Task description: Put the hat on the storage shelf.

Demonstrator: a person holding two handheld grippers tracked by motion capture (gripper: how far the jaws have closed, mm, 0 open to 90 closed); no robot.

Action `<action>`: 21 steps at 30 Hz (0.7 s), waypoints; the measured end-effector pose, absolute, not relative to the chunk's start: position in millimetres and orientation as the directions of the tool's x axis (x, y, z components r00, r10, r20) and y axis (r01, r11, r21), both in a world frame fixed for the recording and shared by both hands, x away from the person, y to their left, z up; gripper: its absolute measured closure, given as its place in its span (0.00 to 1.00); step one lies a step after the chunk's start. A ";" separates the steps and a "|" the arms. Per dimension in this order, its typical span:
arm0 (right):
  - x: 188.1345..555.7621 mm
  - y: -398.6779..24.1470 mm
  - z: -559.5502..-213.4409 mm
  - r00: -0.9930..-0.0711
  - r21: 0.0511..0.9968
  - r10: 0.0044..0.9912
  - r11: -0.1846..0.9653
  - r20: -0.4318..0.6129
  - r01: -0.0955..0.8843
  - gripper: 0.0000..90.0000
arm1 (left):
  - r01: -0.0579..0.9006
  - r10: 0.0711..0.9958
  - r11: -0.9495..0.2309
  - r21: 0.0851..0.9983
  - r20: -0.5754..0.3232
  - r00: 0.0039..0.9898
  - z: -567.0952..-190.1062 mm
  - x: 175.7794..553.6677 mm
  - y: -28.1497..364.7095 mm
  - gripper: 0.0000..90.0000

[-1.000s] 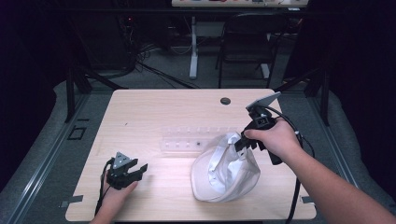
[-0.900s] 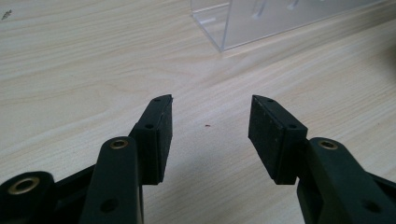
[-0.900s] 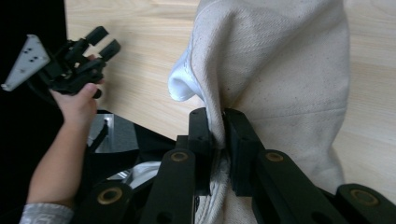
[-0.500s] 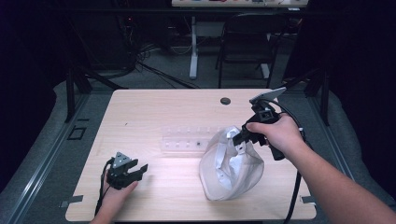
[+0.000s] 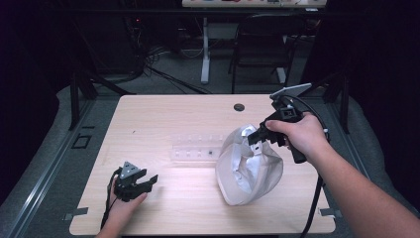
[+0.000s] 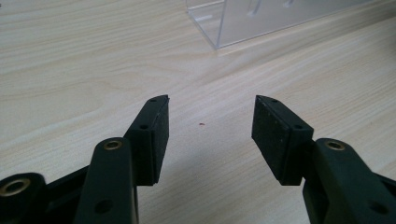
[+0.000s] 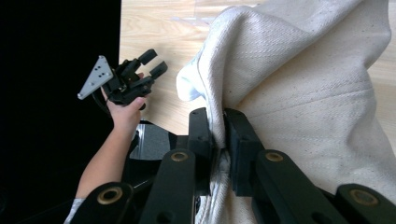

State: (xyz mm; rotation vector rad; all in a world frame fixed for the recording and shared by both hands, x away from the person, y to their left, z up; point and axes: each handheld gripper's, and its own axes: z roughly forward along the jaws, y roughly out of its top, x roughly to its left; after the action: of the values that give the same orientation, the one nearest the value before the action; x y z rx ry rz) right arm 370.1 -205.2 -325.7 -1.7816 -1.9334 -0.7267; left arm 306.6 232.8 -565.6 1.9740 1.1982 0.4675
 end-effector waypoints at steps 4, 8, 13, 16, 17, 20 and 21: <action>372.6 -205.2 -319.9 -0.102 0.108 0.767 0.044 0.634 0.993 0.91 | 0.576 0.869 -0.255 0.777 -0.077 0.489 -564.1 304.9 232.1 0.49; 375.5 -205.5 -312.4 -0.096 0.118 0.752 0.025 0.652 0.993 0.91 | 0.565 0.869 -0.260 0.783 -0.065 0.490 -563.2 303.7 229.6 0.46; 378.7 -207.5 -304.3 -0.098 0.131 0.743 0.014 0.662 0.991 0.91 | 0.561 0.866 -0.270 0.782 -0.057 0.496 -561.0 302.1 226.7 0.45; 380.2 -209.0 -301.1 -0.104 0.138 0.740 0.016 0.664 0.990 0.91 | 0.549 0.861 -0.261 0.794 -0.066 0.505 -557.2 299.6 224.5 0.47; 381.0 -209.7 -299.8 -0.108 0.142 0.738 0.017 0.666 0.990 0.91 | 0.546 0.857 -0.266 0.794 -0.064 0.511 -556.3 298.8 223.8 0.49; 384.4 -210.7 -295.7 -0.100 0.154 0.733 -0.006 0.672 0.988 0.91 | 0.548 0.849 -0.282 0.787 -0.061 0.525 -553.4 297.0 218.9 0.55; 385.6 -211.1 -295.0 -0.100 0.155 0.734 -0.008 0.672 0.988 0.91 | 0.549 0.847 -0.275 0.790 -0.071 0.526 -552.0 296.5 217.6 0.57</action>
State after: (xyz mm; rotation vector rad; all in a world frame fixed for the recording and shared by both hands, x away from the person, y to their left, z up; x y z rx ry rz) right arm 385.6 -211.1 -295.0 -1.7810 -1.8785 -0.8632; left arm 296.5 217.6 -552.0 1.9634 1.1367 0.4714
